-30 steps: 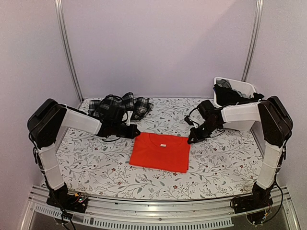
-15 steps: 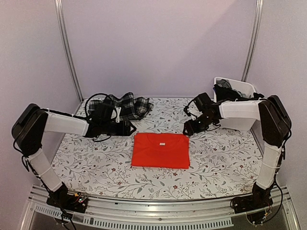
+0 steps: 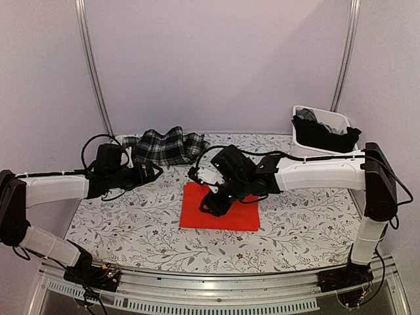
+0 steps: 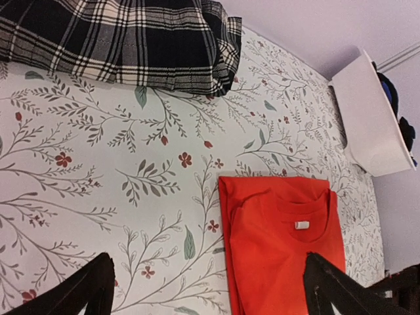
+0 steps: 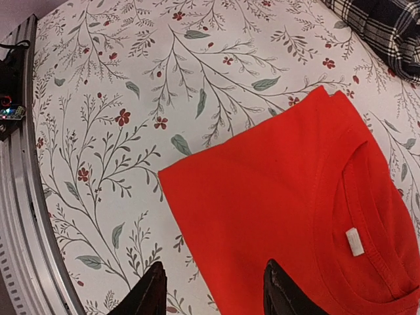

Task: Fold and stack the mixed laundry pile
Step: Adjust the square-folded T-shirt at the center of the board, then pick up the square-folded T-shirt from the center of the board.

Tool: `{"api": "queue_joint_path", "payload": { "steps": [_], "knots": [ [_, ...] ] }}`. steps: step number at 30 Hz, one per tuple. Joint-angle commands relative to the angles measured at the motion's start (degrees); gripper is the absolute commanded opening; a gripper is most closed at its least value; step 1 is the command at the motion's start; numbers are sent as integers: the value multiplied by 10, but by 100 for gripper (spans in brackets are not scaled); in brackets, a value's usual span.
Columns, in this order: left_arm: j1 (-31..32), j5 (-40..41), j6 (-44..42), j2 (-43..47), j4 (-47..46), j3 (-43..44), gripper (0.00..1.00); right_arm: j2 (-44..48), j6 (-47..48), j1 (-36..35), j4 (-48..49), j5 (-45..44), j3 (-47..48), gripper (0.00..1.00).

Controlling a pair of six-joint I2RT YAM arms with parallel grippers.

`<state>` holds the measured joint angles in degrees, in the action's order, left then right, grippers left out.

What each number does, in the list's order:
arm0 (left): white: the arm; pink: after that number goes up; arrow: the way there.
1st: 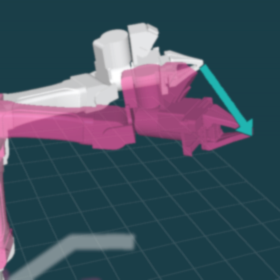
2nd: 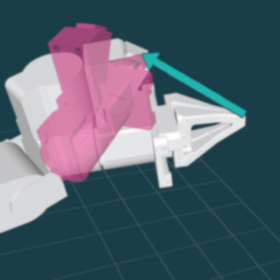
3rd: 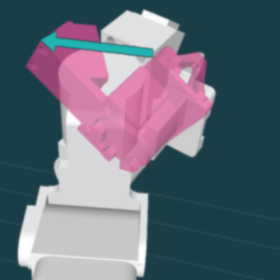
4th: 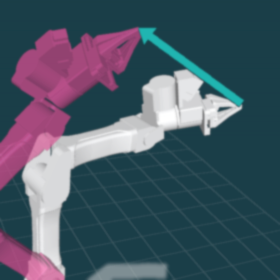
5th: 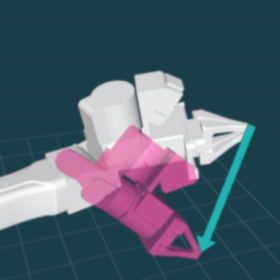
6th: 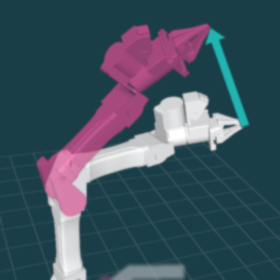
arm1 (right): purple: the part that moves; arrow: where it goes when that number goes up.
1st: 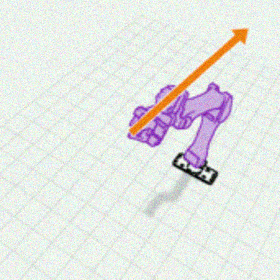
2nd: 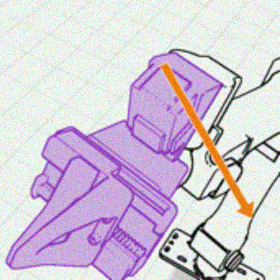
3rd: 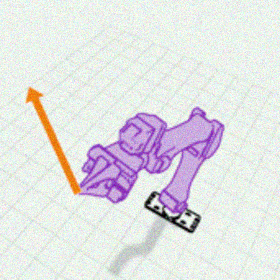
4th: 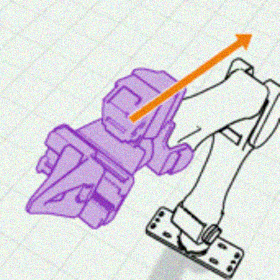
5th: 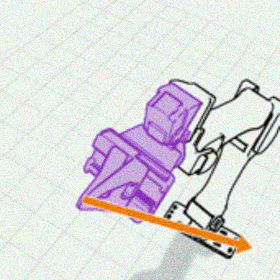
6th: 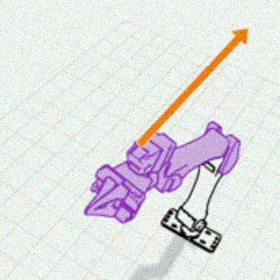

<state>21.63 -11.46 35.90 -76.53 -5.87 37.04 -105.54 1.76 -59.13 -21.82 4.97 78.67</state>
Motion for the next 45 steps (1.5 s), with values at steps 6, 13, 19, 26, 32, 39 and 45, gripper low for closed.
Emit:
{"api": "queue_joint_path", "payload": {
  "steps": [6,13,19,26,32,39,45],
  "knots": [
    [-37,-28,41,36,29,-51,100,-141,27,-73,-25,-21,126,42],
    [-42,-47,49,31,22,-57,100,-210,35,-81,-29,-24,169,41],
    [-43,-49,48,20,31,-54,100,-260,43,-88,-40,-63,182,37],
    [-41,-100,74,-5,-33,-100,100,-239,46,-93,-24,-107,145,1],
    [-29,-157,147,-35,-197,-180,99,-123,40,-77,94,-85,64,0],
    [12,-153,204,-81,-286,-170,100,-103,41,-64,121,-64,46,0],
    [42,-169,239,-154,-337,-133,100,-100,40,-59,130,-56,66,0]
  ]
}}
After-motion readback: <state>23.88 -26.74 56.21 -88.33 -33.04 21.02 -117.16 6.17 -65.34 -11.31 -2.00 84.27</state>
